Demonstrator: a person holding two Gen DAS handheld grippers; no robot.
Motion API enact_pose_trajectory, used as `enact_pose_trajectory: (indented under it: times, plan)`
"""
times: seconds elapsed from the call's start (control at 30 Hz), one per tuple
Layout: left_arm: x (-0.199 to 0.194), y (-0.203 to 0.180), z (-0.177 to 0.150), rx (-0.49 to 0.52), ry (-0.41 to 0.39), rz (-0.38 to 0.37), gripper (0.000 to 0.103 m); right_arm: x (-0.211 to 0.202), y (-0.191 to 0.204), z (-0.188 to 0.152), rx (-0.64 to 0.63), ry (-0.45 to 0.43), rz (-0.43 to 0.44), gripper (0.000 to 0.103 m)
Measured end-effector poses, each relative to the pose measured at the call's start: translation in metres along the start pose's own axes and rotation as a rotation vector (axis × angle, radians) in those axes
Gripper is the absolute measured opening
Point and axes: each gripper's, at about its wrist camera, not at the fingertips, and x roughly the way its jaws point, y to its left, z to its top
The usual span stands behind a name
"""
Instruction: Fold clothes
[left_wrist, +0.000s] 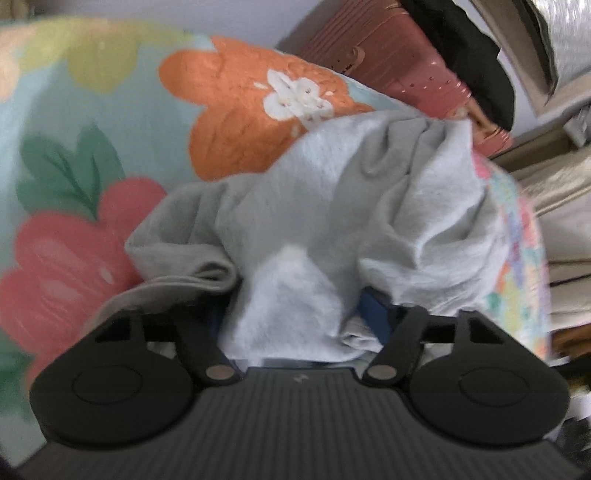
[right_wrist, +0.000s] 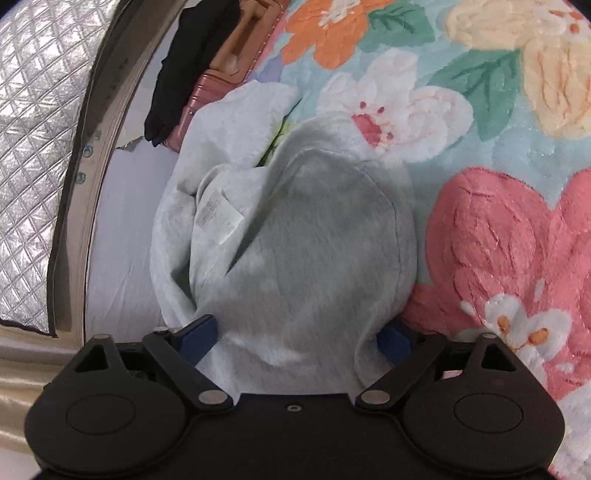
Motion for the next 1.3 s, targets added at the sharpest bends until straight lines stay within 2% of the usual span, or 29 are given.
enact_pose_trajectory:
  times: [0.07,0.2,0.33,0.37,0.6,0.73,0.87,1.07,1.2,1.3]
  plan:
    - [0.001,-0.002,-0.003,-0.025,0.037,-0.048,0.053,0.002,-0.004,-0.003,0.033,0.025,0.037,0.056]
    - [0.008,-0.011,-0.005,-0.072,0.090,-0.114,0.053,0.004,-0.022,-0.006,0.198,0.030,0.122,0.055]
    - [0.012,-0.005,-0.007,-0.218,0.136,-0.246,0.053,0.010,-0.040,-0.008,0.408,0.055,0.247,0.055]
    - [0.011,-0.008,-0.007,-0.222,0.145,-0.249,0.053,0.013,-0.043,-0.009,0.444,0.059,0.267,0.055]
    - [0.005,-0.035,-0.005,-0.169,0.199,-0.237,0.053,0.004,-0.029,-0.008,0.446,0.074,0.254,0.054]
    - [-0.004,-0.072,-0.006,-0.065,0.265,-0.269,0.053,-0.038,-0.013,0.014,0.363,0.117,0.217,0.050]
    - [-0.016,-0.131,-0.022,0.048,0.310,-0.370,0.055,-0.100,0.008,0.045,0.243,0.139,0.193,0.045]
    - [-0.015,-0.212,-0.052,0.154,0.368,-0.519,0.059,-0.187,0.019,0.070,0.190,0.052,0.188,0.045]
    - [-0.014,-0.257,-0.077,0.218,0.400,-0.577,0.059,-0.240,-0.003,0.059,0.240,-0.047,0.219,0.045]
    - [-0.015,-0.285,-0.101,0.277,0.427,-0.643,0.063,-0.279,-0.017,0.052,0.232,-0.099,0.276,0.045]
